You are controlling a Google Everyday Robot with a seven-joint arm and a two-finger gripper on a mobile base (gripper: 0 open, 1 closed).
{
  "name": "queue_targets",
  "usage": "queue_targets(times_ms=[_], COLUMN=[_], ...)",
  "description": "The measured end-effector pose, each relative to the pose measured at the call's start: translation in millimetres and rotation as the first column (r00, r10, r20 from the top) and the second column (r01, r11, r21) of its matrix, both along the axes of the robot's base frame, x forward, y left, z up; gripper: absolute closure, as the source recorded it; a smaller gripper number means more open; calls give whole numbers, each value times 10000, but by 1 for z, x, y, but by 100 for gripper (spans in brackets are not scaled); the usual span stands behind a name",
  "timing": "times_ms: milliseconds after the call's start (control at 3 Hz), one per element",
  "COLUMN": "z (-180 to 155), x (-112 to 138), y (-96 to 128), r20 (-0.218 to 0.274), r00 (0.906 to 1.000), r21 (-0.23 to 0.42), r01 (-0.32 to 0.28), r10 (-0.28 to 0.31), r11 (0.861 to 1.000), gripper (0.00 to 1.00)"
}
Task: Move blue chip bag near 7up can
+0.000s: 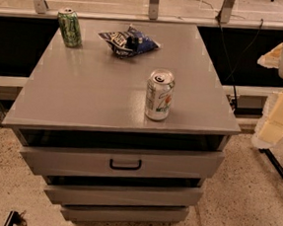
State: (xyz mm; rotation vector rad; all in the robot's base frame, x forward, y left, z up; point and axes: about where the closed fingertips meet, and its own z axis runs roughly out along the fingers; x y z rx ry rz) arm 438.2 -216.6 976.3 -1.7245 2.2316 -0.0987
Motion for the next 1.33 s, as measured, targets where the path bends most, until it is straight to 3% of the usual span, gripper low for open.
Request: queue_targets(times_ms=[333, 667, 1000, 1333], z=[5, 13, 16, 18], x=[8, 49, 112, 182], y=[2, 14, 43, 90], r20=[228, 920, 1964, 2862], r00=[9997, 9953, 9775, 9457], r21=[76, 528, 1107, 1149], r01=[-74, -360, -1001, -1934], r10=[72, 310, 769, 1540], r11=[9999, 9980, 9888, 9744], gripper=[0, 0, 0, 0])
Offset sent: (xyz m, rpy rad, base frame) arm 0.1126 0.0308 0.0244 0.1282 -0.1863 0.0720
